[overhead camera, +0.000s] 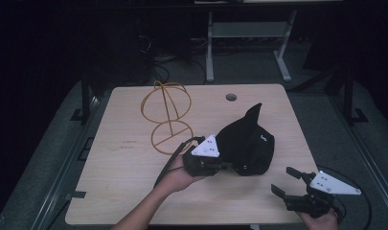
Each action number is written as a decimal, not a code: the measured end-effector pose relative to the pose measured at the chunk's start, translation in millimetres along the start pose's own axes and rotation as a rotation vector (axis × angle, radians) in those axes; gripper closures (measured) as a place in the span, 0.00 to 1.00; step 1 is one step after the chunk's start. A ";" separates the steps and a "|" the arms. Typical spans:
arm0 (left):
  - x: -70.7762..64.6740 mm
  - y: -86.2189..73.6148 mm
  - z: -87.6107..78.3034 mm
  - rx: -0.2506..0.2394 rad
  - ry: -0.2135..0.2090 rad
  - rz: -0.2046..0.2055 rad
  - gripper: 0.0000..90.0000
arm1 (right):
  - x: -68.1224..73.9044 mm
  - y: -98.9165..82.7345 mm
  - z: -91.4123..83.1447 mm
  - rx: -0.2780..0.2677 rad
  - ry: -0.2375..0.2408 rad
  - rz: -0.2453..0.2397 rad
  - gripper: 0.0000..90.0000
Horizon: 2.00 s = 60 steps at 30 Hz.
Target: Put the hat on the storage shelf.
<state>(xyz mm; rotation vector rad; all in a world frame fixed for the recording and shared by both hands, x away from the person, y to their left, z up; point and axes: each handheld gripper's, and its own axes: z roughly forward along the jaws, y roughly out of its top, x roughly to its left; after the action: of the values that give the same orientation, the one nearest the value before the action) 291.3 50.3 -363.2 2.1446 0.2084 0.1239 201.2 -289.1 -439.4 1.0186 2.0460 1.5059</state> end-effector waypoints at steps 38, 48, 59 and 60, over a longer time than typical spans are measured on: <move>4.1 -6.1 -12.8 -0.042 -0.098 -0.008 0.94 | -13.3 36.3 65.2 0.056 0.067 -0.078 0.59; 6.4 -7.8 -16.3 -0.030 -0.062 -0.007 0.91 | -7.1 36.2 72.0 0.057 0.090 -0.102 0.95; 4.7 -9.2 -24.4 -0.012 0.020 -0.006 0.70 | -10.7 39.0 54.9 0.003 0.082 -0.064 0.96; 4.5 -9.9 -26.1 -0.012 0.029 -0.007 0.69 | -11.2 39.5 53.4 -0.001 0.079 -0.061 0.96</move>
<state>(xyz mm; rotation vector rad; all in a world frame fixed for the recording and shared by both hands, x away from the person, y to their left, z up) 290.3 77.9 -357.0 2.1314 0.2308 0.1516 257.7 -257.1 -421.6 0.9017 2.1103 1.5383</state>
